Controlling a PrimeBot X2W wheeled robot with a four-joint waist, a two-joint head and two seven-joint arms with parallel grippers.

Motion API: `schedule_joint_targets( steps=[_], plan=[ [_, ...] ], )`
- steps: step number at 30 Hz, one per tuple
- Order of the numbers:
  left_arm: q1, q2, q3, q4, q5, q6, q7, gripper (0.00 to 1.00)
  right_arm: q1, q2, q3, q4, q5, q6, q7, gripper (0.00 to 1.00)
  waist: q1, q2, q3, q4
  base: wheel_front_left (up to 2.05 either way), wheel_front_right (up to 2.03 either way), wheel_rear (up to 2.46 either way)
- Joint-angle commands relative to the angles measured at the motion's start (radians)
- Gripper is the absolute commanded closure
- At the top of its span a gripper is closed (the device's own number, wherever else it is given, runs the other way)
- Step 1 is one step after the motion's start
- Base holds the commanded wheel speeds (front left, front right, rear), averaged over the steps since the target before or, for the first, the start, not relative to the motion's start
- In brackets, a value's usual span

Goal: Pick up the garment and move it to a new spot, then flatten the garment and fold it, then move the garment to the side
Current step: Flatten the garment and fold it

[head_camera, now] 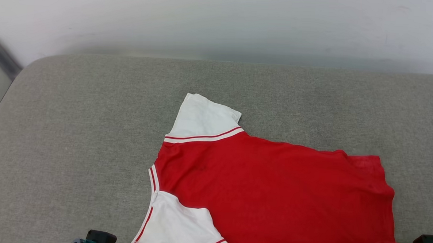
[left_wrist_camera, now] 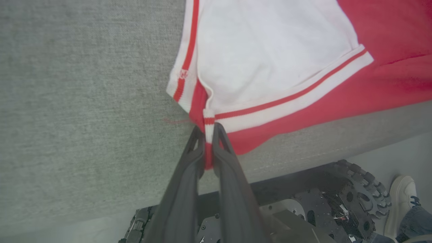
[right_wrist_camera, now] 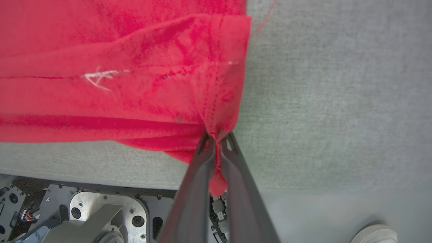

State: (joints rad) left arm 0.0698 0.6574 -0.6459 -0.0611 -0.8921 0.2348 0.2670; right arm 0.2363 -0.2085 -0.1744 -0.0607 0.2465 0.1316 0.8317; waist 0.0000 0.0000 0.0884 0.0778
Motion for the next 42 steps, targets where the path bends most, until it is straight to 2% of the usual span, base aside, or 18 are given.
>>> schedule_joint_targets(
  steps=[1,3,4,5,6,13,22,24,28,33,37,42],
  plan=[
    [-0.013,-0.002,-0.004,0.018,0.001,-0.009,-0.004,1.0,0.005,0.004,0.0,0.014,-0.005,-0.002,-0.004,1.0,0.0,0.0,0.003,-0.003,0.0,0.0,0.0],
    [-0.016,-0.009,-0.009,0.036,0.001,-0.018,-0.007,1.0,-0.007,0.004,0.009,0.031,-0.004,-0.002,-0.011,1.0,0.0,0.0,0.005,-0.007,0.0,0.0,0.0],
    [-0.02,-0.012,-0.01,0.043,0.003,-0.022,-0.01,0.62,-0.012,0.005,0.014,0.041,0.003,-0.002,-0.009,1.0,0.0,0.0,0.006,-0.007,0.0,0.0,0.0],
    [-0.026,-0.014,-0.01,0.049,0.01,-0.023,-0.018,0.0,-0.019,0.001,0.02,0.044,0.004,-0.002,-0.023,0.51,0.0,0.0,0.006,-0.007,0.0,0.0,0.0],
    [-0.029,-0.02,-0.007,0.055,0.009,-0.023,-0.026,0.0,-0.029,0.004,0.016,0.049,0.008,-0.001,-0.032,0.0,0.0,0.0,0.005,-0.007,0.0,0.0,0.0],
    [-0.058,-0.039,0.031,0.067,0.036,-0.021,-0.127,0.0,-0.067,0.001,0.02,0.024,0.046,-0.001,-0.139,0.0,0.0,0.0,-0.029,-0.005,0.0,0.0,0.0],
    [-0.117,-0.085,0.089,0.062,0.159,-0.056,-0.451,0.0,-0.124,-0.034,0.052,-0.06,0.093,-0.001,-0.414,0.0,0.0,0.0,-0.067,-0.019,0.0,0.0,0.0],
    [-0.132,-0.096,0.101,0.064,0.199,-0.049,-0.498,0.0,-0.136,-0.029,0.057,-0.072,0.099,-0.001,-0.485,0.0,0.0,0.0,-0.066,-0.022,0.0,0.0,0.0],
    [-0.139,-0.145,0.144,0.061,0.241,-0.049,-0.529,0.0,-0.151,-0.009,0.083,-0.098,0.103,-0.001,-0.635,0.0,0.0,0.0,-0.058,-0.027,0.0,0.0,0.0],
    [-0.139,-0.221,0.233,0.017,0.324,-0.089,-0.532,0.0,-0.16,-0.006,0.129,-0.111,0.078,-0.001,-0.776,0.0,0.0,0.0,-0.029,-0.037,0.0,0.0,0.0],
    [-0.157,-0.277,0.302,-0.003,0.38,-0.14,-0.532,0.0,-0.188,0.0,0.156,-0.106,0.072,-0.001,-0.825,0.0,0.0,0.0,0.017,-0.054,0.0,0.0,0.0],
    [-0.245,-0.273,0.341,0.036,0.429,-0.19,-0.532,0.0,-0.242,0.004,0.184,-0.11,0.063,-0.001,-0.862,0.0,0.0,0.0,0.097,-0.095,0.0,0.0,0.0]
  ],
)
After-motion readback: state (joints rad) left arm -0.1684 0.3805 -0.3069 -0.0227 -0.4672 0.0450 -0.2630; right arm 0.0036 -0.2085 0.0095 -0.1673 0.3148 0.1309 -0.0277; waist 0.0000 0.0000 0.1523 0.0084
